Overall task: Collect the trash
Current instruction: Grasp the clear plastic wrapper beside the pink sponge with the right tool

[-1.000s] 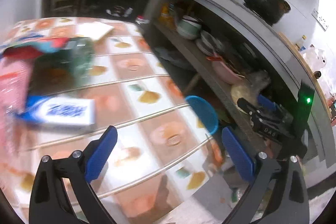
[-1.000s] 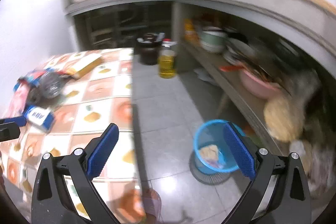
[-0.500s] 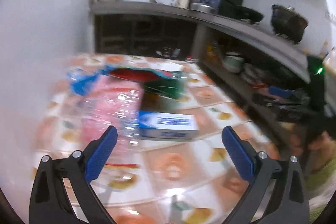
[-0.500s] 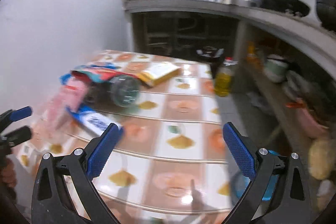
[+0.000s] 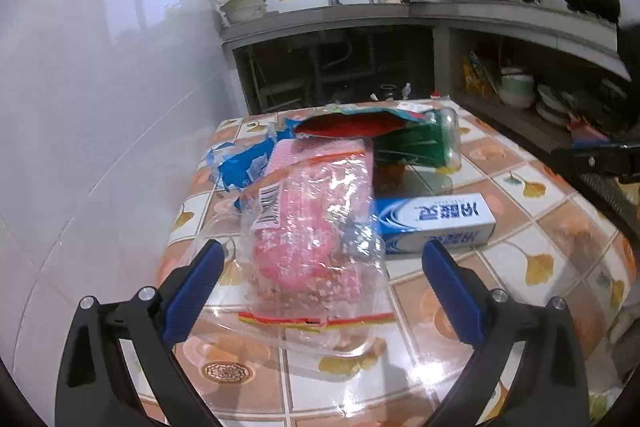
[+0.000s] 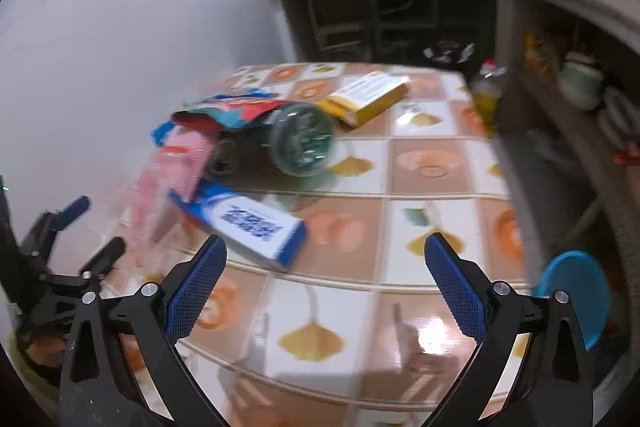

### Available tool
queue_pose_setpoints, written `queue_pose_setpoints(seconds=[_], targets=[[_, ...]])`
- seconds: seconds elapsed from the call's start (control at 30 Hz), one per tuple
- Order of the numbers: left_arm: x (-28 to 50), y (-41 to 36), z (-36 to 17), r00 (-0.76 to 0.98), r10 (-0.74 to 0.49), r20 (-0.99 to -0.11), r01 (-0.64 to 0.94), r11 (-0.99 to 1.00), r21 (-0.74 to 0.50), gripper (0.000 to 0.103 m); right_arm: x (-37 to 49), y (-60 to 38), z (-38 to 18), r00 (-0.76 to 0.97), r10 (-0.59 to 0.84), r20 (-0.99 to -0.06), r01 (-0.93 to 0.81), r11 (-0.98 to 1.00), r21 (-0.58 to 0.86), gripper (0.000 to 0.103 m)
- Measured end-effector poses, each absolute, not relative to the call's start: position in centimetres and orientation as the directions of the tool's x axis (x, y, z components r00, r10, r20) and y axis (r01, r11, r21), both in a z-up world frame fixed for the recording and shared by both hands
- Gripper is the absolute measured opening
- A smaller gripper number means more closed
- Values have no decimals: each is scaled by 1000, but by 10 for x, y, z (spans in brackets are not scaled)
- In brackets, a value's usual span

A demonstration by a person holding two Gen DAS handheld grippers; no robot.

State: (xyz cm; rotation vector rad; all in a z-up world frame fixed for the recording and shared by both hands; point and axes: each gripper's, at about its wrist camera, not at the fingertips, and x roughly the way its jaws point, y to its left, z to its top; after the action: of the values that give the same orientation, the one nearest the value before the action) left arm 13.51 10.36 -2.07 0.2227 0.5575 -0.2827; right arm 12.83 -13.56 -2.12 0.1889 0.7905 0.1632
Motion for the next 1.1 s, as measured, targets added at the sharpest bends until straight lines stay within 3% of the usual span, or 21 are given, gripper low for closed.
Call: queue_pose_setpoints(seconds=[0.2,0.3,0.67,0.9,1.1], targets=[[133,130,-13,830,-169,-531,245,967,76,88,158,-104,-14,620,510,-596,-233,845,481,95],[132,144,-14,822,-153,-549,205,978,34,78,177,-80,-17,569,604,-558,-283,781,556,91],[128,172,-38,734,-204,-648,130,978,-161,48,230,-35,-49,475,675,-564,-200,707,678,57],[130,172,-44,712,-226,-665,138,973,-184,38,239,-37,-65,442,689,-574,-148,687,711,35],[132,175,-45,703,-228,-673,133,973,-190,36,237,-38,-67,437,708,-555,-145,664,733,8]])
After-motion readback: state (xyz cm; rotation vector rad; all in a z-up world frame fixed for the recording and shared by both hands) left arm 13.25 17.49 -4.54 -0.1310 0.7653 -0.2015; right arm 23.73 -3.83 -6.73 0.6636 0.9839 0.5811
